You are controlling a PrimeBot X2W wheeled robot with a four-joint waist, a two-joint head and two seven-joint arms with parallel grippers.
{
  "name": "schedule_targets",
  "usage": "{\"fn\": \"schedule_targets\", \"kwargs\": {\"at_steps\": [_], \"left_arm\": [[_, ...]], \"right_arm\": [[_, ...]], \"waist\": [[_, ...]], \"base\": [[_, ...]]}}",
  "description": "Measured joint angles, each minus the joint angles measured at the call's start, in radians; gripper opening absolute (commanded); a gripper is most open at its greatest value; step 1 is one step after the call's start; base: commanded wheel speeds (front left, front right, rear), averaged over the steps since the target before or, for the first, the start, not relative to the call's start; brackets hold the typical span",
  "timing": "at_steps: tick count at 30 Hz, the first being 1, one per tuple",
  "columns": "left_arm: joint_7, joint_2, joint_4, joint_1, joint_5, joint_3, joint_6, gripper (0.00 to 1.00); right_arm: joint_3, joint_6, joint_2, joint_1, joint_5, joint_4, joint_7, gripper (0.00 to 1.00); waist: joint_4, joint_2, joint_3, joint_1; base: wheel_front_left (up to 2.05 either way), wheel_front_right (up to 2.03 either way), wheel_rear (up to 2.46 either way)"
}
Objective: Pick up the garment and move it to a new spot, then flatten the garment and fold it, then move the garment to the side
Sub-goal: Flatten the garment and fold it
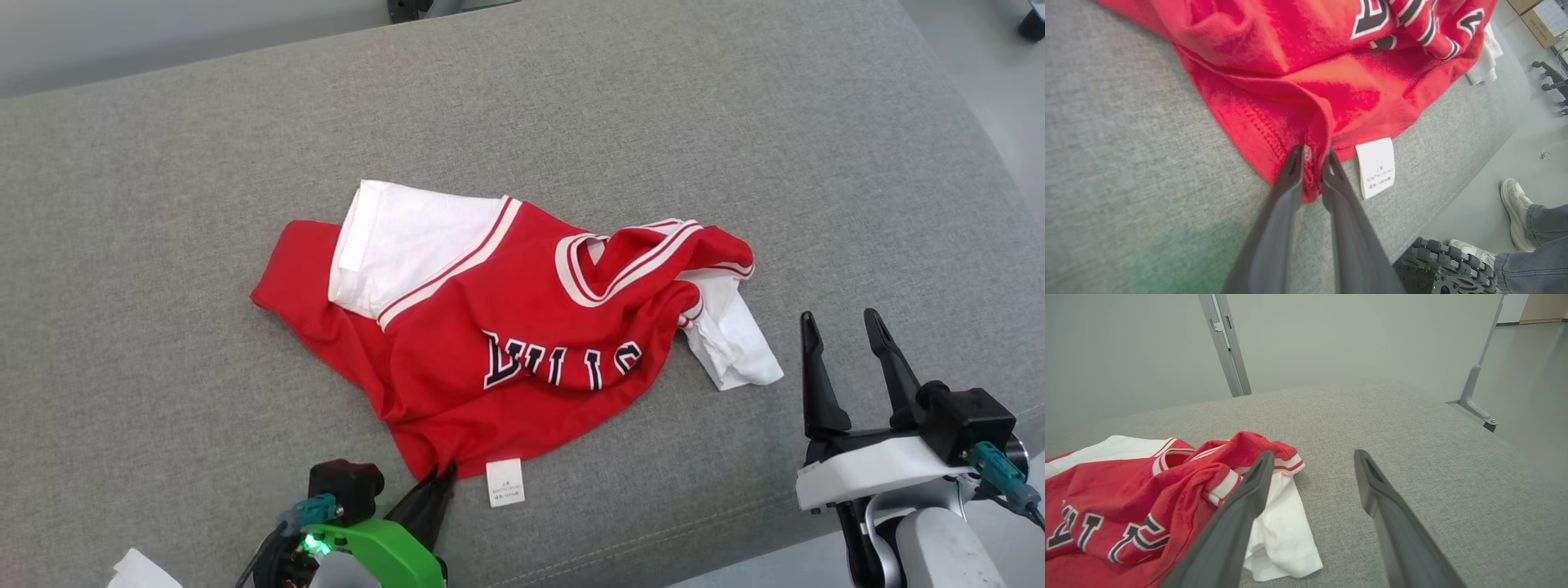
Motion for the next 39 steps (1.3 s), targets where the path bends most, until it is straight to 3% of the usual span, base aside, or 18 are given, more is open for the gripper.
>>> {"fn": "schedule_targets", "kwargs": {"at_steps": [5,12,17,19,20,21,28,35,39], "left_arm": [[0.001,0.050,-0.046,0.014,-0.018,0.032,-0.005,0.00],[0.077,0.226,-0.182,0.087,-0.044,0.078,0.016,0.00],[0.088,0.270,-0.231,0.139,-0.077,0.107,0.034,0.00],[0.087,0.271,-0.234,0.150,-0.079,0.108,0.038,0.21],[0.085,0.268,-0.232,0.156,-0.082,0.109,0.040,0.46],[0.080,0.263,-0.228,0.160,-0.098,0.113,0.042,1.00],[0.022,0.232,-0.202,0.196,-0.133,0.139,0.042,1.00],[-0.166,0.210,-0.203,0.248,-0.124,0.221,0.070,1.00],[-0.241,0.217,-0.196,0.254,-0.064,0.252,0.073,1.00]], "right_arm": [[-0.004,0.000,0.000,0.008,0.000,0.001,0.000,1.00],[-0.004,0.000,0.000,0.018,0.000,0.003,0.000,1.00],[0.000,0.000,0.000,0.023,0.000,0.006,0.000,1.00],[0.000,0.000,0.000,0.027,-0.003,0.006,0.000,1.00],[0.000,0.000,0.000,0.029,-0.005,0.007,0.000,1.00],[-0.001,0.000,0.000,0.030,-0.006,0.007,0.000,1.00],[-0.007,0.000,0.000,0.032,-0.019,0.009,0.000,1.00],[-0.026,0.000,0.000,0.050,-0.045,-0.011,0.000,1.00],[-0.057,0.000,0.001,0.056,-0.079,-0.030,0.000,1.00]], "waist": [[0.011,0.0000,-0.009,0.0000],[0.044,0.0000,-0.026,0.0000],[0.062,0.0000,-0.033,0.0000],[0.069,0.0000,-0.035,0.0000],[0.072,0.0000,-0.036,0.0000],[0.075,0.0000,-0.036,0.0000],[0.096,0.0000,-0.046,0.0000],[0.114,0.0000,-0.080,0.0000],[0.130,0.0000,-0.097,0.0000]], "base": [[0.00,0.00,0.00],[0.00,0.00,0.00],[0.00,0.00,0.00],[0.00,0.00,0.00],[0.00,0.00,0.00],[0.00,0.00,0.00],[0.00,0.00,0.00],[0.00,0.00,0.00],[0.00,0.00,0.00]]}}
